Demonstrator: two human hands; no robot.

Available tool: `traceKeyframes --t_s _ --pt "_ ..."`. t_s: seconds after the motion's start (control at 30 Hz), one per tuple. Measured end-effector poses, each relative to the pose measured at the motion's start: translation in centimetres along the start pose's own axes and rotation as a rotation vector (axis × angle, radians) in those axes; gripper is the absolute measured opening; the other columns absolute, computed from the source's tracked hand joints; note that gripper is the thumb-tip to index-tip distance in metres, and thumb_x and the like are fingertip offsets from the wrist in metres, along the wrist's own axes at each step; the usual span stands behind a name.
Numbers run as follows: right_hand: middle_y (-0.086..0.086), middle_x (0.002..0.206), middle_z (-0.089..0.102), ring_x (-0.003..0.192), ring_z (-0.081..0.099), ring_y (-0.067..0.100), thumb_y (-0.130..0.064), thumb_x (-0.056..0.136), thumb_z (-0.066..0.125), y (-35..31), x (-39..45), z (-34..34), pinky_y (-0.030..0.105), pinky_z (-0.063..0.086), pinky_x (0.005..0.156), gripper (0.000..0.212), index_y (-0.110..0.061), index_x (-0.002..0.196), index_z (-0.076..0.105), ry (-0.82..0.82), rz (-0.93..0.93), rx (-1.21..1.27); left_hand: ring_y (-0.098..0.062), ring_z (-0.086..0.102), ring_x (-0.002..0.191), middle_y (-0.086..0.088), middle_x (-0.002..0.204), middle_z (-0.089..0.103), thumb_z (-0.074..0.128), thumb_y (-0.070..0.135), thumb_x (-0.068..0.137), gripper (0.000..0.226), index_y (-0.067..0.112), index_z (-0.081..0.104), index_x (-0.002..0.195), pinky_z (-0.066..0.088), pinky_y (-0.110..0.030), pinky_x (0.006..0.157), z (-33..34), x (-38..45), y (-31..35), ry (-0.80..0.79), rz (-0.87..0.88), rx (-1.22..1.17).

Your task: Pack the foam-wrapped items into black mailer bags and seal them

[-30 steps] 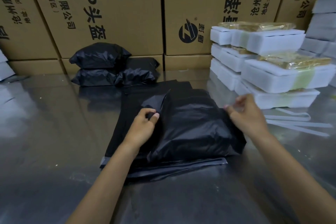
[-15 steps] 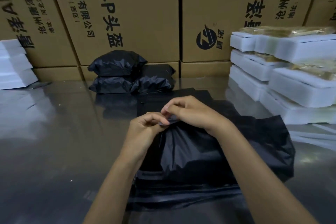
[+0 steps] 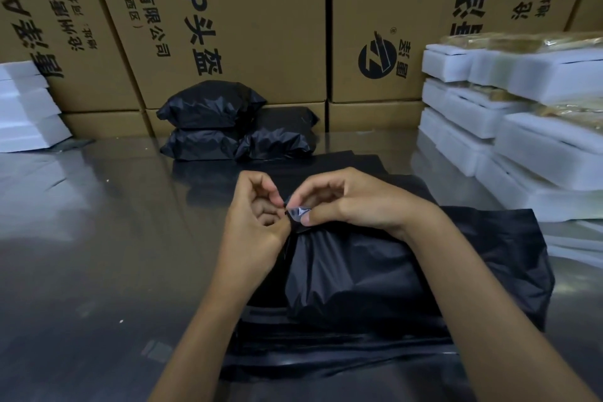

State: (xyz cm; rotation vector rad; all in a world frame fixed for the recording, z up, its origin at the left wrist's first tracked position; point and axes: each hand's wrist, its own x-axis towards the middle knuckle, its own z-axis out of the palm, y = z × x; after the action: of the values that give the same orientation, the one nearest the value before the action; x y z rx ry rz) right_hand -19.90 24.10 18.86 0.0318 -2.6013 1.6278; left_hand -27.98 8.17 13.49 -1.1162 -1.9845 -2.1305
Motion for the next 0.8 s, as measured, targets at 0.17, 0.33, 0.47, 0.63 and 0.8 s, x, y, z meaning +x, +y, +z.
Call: traceKeyframes --t_s 0.17,0.33,0.47,0.63,0.8 --pt "0.008 0.1 0.075 0.092 0.066 0.009 0.004 0.083 0.072 -0.4 0.0 0.6 0.027 0.052 0.093 0.019 -0.005 0.099 0.075 0.043 -0.058 -0.001 -0.007 0.052 0.063 0.004 0.085 0.053 0.067 -0.016 0.081 0.047 0.025 0.046 0.09 0.041 -0.019 0.056 0.1 0.0 0.0 0.002 -0.006 0.023" --pt "0.007 0.093 0.075 0.09 0.067 0.012 -0.004 0.087 0.072 -0.5 0.3 1.2 0.026 0.051 0.092 0.009 -0.003 0.095 0.075 0.105 -0.059 0.06 -0.013 0.053 0.068 0.014 0.079 0.055 0.072 -0.007 0.083 0.04 0.024 0.048 0.092 0.044 -0.02 0.06 0.0 -0.1 0.1 -0.018 0.002 0.009" --pt "0.006 0.089 0.074 0.083 0.067 0.009 -0.005 0.09 0.069 -0.5 0.6 1.5 0.019 0.052 0.082 0.004 -0.004 0.092 0.073 0.18 -0.053 0.044 -0.011 0.057 0.066 0.002 0.082 0.058 0.077 -0.002 0.079 0.037 0.021 0.054 0.096 0.048 -0.016 0.062 0.3 -0.2 0.3 -0.018 -0.001 -0.013" --pt "0.001 0.084 0.064 0.069 0.055 -0.002 -0.009 0.092 0.067 -0.2 1.4 2.0 0.009 0.044 0.068 0.005 -0.011 0.089 0.071 0.372 -0.01 0.002 -0.003 0.054 0.064 0.012 0.077 0.057 0.078 0.001 0.079 0.03 0.019 0.059 0.094 0.046 -0.013 0.065 0.2 -0.1 0.4 -0.013 -0.017 -0.009" --pt "0.004 0.069 0.06 0.053 0.049 0.004 -0.007 0.091 0.059 0.0 1.5 1.3 0.011 0.039 0.05 0.018 -0.02 0.08 0.065 0.647 0.048 0.121 0.002 0.057 0.065 0.019 0.069 0.061 0.075 -0.003 0.081 0.026 0.015 0.06 0.091 0.045 -0.008 0.066 0.2 -0.1 0.1 0.024 -0.118 -0.079"
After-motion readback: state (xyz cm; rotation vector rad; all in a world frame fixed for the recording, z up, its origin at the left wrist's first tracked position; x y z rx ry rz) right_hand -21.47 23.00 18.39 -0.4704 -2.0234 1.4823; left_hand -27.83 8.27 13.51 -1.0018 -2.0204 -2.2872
